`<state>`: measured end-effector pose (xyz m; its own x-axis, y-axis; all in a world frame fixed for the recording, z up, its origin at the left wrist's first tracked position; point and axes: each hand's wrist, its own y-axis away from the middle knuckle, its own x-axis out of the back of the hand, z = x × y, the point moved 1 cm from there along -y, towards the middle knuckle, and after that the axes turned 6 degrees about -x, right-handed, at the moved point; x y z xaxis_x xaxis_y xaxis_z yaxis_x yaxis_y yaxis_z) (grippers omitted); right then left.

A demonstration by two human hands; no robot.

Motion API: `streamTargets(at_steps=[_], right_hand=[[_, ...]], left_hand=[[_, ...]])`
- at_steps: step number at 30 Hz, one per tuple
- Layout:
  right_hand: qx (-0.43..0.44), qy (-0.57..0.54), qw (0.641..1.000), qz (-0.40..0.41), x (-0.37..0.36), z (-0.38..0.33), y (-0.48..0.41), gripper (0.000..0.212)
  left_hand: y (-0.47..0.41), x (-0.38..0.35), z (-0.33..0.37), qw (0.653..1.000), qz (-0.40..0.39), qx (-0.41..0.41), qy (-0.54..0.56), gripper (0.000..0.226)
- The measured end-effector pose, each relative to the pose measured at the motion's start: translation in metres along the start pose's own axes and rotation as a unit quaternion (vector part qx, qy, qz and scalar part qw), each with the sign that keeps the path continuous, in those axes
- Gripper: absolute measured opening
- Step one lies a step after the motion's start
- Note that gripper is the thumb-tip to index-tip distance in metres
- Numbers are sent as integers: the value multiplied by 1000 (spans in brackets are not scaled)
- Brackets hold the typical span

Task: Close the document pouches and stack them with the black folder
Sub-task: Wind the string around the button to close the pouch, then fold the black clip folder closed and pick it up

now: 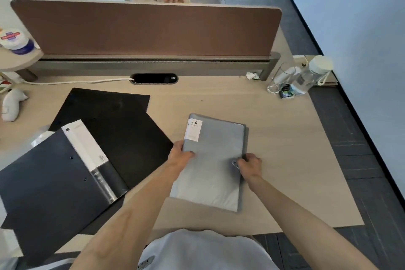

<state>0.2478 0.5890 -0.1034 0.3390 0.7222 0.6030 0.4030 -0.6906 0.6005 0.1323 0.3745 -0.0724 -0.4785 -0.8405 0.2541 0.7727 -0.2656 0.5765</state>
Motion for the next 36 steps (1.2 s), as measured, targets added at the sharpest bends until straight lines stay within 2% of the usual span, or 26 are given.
streamTargets(at_steps=[4, 10, 13, 15, 20, 24, 29, 33, 36], right_hand=[[0, -1, 1000, 1, 48, 16, -36, 36], [43, -17, 998, -48, 118, 22, -96, 32], [63, 11, 994, -85, 130, 31, -130, 20], [85, 55, 991, -91, 136, 32, -134, 24], [215, 172, 959, -71, 140, 4, -95, 43], [323, 207, 919, -97, 104, -24, -64, 43], [387, 243, 877, -149, 36, -63, -14, 38], [420, 266, 844, -203, -31, -92, 32, 36], [410, 262, 845, -224, -85, -113, 69, 37]], left_hand=[[-4, -64, 18, 1000, -12, -1, -6, 67], [-14, -144, 43, 996, 26, -21, -81, 59], [-15, -159, 48, 994, 37, -21, -100, 57], [-11, -161, 50, 993, 38, -7, -114, 55], [2, -135, 47, 984, 18, -19, -175, 49], [14, -104, 39, 969, 41, -68, -235, 41], [36, -49, 19, 948, 67, -128, -285, 37], [51, 19, -2, 927, 116, -161, -319, 32], [60, 78, -28, 920, 136, -174, -323, 32]])
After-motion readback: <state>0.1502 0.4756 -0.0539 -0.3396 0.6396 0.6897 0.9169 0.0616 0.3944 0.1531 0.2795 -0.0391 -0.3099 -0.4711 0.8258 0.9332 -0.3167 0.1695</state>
